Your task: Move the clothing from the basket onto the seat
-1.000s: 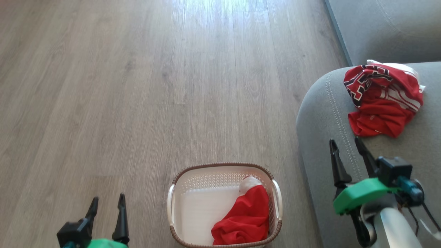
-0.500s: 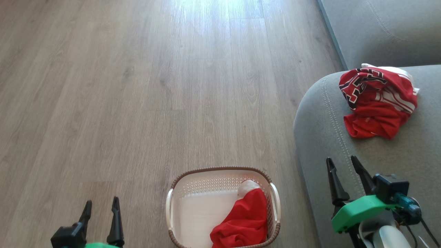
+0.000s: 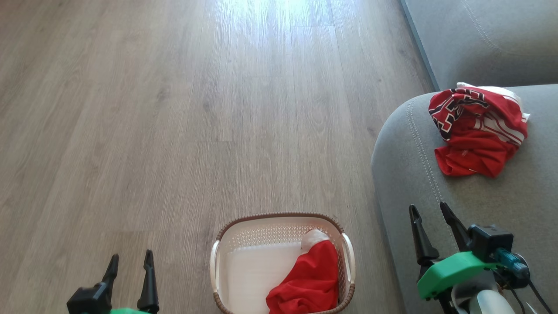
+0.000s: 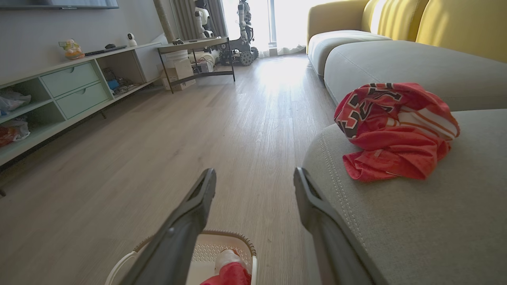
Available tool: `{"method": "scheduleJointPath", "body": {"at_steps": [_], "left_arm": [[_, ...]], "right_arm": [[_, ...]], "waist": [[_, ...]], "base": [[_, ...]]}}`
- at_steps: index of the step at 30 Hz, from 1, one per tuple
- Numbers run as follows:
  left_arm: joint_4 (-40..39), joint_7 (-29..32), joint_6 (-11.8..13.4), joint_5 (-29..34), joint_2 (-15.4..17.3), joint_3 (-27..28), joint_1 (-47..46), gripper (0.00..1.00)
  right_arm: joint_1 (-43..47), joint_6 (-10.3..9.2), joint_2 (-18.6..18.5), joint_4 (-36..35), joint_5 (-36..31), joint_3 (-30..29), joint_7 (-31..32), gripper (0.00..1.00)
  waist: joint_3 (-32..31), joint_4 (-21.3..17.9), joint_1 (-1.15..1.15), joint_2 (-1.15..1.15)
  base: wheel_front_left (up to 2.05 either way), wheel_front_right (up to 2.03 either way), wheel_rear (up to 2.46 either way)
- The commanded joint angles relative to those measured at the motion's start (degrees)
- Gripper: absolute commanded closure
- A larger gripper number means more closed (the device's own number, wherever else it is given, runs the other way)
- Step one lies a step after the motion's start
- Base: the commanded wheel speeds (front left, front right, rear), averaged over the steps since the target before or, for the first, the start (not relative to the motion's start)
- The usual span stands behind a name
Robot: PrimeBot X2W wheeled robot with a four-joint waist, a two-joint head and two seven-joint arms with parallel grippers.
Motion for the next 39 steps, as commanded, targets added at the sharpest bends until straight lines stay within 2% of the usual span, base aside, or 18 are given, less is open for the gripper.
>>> {"method": "scheduleJointPath", "body": {"at_steps": [1,17,27,32,39], "left_arm": [[-1.11,-0.54,0.00,0.66,0.96,2.22,-1.45,0.00],[-0.88,-0.55,-0.21,0.77,0.89,1.54,-1.45,0.00],[0.02,0.70,-1.29,2.08,0.11,-1.05,-4.42,0.00],[2.17,1.56,-3.66,4.32,-2.03,-4.76,-9.90,0.00],[11.53,2.21,-8.07,7.32,-8.15,-10.19,-21.02,0.00]], "right_arm": [[-1.42,-0.02,0.12,-1.77,0.13,1.30,-0.07,0.00],[-0.91,-0.02,0.13,-2.45,0.02,1.34,-0.06,0.00],[-2.38,-0.02,0.13,-4.59,-1.16,-0.25,-0.12,0.00],[-5.64,-0.02,0.13,-7.98,-1.60,-2.15,-0.05,0.00],[-12.45,-0.02,0.13,-13.81,-2.50,-4.21,0.18,0.00]], "waist": [[-0.05,0.00,0.00,0.00],[0.60,-0.24,0.00,0.00],[4.74,-1.07,0.00,0.00],[11.07,-2.05,0.00,0.00],[21.57,-4.13,0.00,0.00]], "base": [[0.00,0.00,0.00],[0.00,0.00,0.00],[0.00,0.00,0.00],[0.00,0.00,0.00],[0.00,0.00,0.00]]}}
